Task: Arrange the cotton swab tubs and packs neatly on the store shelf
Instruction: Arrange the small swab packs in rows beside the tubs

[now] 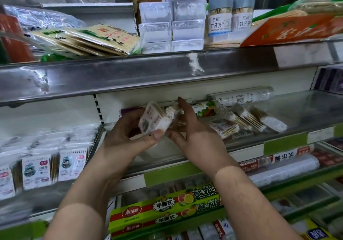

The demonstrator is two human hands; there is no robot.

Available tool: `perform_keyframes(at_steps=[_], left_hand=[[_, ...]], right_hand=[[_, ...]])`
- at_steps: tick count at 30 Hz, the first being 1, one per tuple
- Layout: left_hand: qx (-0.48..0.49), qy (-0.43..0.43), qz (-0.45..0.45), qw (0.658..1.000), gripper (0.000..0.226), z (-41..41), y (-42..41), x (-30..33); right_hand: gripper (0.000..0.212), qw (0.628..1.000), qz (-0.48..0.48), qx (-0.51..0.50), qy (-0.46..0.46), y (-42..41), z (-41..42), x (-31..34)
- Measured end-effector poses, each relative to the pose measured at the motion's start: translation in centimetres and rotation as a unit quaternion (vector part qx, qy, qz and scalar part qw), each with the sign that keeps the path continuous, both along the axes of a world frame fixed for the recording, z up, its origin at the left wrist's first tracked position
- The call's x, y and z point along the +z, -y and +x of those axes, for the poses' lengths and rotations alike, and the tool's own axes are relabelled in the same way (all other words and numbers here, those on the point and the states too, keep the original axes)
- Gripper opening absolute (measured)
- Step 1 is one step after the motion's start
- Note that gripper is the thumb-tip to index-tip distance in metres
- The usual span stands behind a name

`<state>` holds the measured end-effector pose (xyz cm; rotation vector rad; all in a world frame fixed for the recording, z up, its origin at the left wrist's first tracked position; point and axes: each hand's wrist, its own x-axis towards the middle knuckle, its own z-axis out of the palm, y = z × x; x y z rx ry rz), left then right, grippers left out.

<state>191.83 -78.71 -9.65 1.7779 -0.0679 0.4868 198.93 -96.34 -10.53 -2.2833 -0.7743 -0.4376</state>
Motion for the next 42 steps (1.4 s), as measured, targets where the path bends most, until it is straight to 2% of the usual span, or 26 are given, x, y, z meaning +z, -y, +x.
perform_keyframes(at_steps=[5,10,12,14,16,17,21,26,28,32,35,39,42], left_hand=[[0.023,0.012,-0.007,1.000,0.076,-0.2,0.6,-0.1],[0.034,0.035,-0.043,0.998,0.073,-0.3,0.7,0.0],[0.042,0.028,-0.057,0.997,0.072,-0.3,0.6,0.0],[0.055,0.022,-0.056,0.997,0.072,-0.2,0.5,0.0],[0.072,0.022,-0.025,0.997,0.069,-0.2,0.7,0.0],[0.082,0.021,0.000,0.996,0.070,-0.1,0.9,-0.1],[0.083,-0.006,0.065,0.994,0.080,0.2,1.3,-0.5],[0.072,-0.021,0.094,0.993,0.082,0.1,1.5,-0.3],[0.062,-0.035,0.091,0.993,0.088,0.0,1.4,-0.3],[0.008,-0.031,0.080,0.996,0.096,-0.7,1.1,0.3],[-0.028,-0.020,0.098,0.995,0.097,-1.3,1.1,0.7],[-0.073,-0.017,0.085,0.994,0.089,-2.0,1.4,1.2],[-0.008,0.034,0.038,0.999,0.061,-2.1,2.1,1.7]], right_hand=[[0.086,1.000,0.021,0.014,-0.012,0.2,0.1,0.0],[0.093,0.985,0.165,0.035,-0.023,0.3,0.5,-0.7],[0.082,0.977,0.211,0.028,-0.017,0.4,1.2,-1.0],[0.055,0.972,0.235,0.011,0.015,0.4,1.9,-1.3],[0.033,0.967,0.254,0.007,0.015,0.5,2.1,-1.4],[0.029,0.962,0.273,0.013,0.002,0.5,2.0,-1.4],[0.033,0.936,0.329,0.085,-0.093,1.0,1.7,-0.9],[0.039,0.932,0.295,0.148,-0.147,1.3,1.0,-0.4],[0.040,0.935,0.287,0.148,-0.149,1.3,0.8,-0.2],[0.028,0.952,0.242,0.134,-0.129,1.5,0.7,0.1],[0.030,0.962,0.209,0.136,-0.115,1.3,0.6,0.2],[0.046,0.956,0.230,0.152,-0.104,0.8,-0.1,0.7],[0.062,0.924,0.322,0.162,-0.125,0.2,-1.0,1.0]])
